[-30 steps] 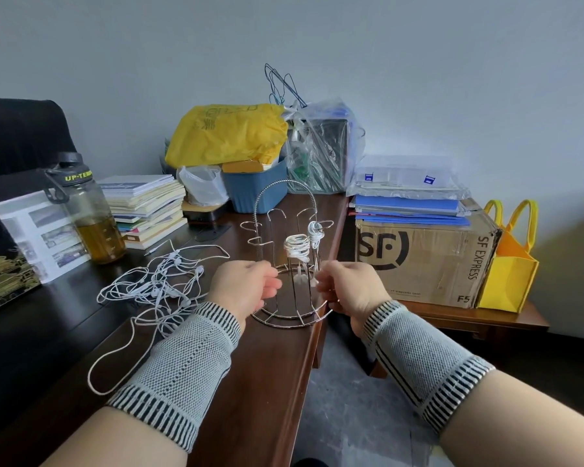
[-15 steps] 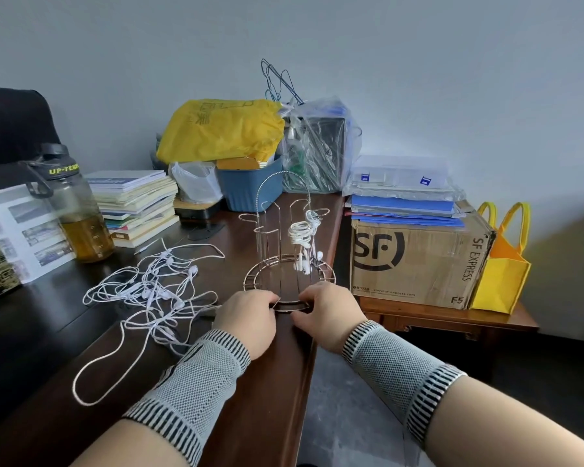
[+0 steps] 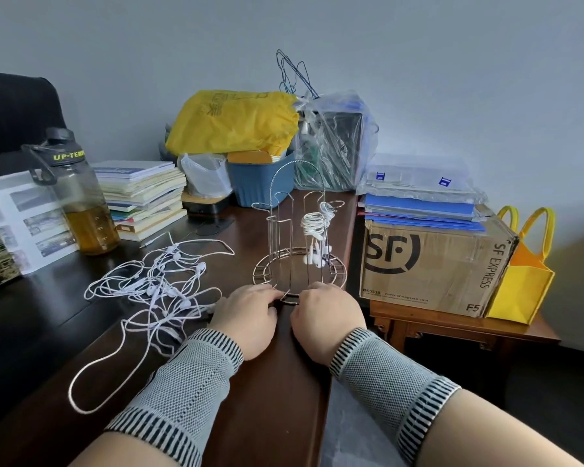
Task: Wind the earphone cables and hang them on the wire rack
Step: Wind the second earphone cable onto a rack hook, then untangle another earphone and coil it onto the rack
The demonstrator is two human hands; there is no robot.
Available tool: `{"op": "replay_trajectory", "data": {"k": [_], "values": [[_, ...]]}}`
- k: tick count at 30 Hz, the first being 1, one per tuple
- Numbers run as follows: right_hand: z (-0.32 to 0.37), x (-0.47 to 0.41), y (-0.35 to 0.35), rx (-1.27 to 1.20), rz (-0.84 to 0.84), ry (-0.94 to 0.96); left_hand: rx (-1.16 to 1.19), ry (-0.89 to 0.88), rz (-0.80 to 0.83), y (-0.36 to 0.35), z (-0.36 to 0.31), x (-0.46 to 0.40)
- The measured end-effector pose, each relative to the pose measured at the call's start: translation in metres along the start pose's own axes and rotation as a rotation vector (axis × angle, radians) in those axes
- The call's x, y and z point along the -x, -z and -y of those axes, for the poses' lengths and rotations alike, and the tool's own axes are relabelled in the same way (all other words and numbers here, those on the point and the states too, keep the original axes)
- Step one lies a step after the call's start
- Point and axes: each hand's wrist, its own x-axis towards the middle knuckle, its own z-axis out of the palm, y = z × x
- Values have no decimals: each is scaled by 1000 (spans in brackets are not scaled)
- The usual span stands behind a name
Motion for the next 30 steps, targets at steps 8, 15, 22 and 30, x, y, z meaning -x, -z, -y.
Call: {"op": "replay_trajectory", "data": {"k": [8, 15, 22, 30], "values": [[-3, 5, -8, 45, 26, -158, 29, -39, 37, -2, 0, 1], [0, 6, -9, 49, -3, -82, -90, 28, 49, -1, -4, 2], [1, 1, -12, 94, 22, -127, -5, -26, -20, -6, 0, 0], [2, 1, -13, 96, 32, -146, 34, -47, -66, -8, 1, 0]]}}
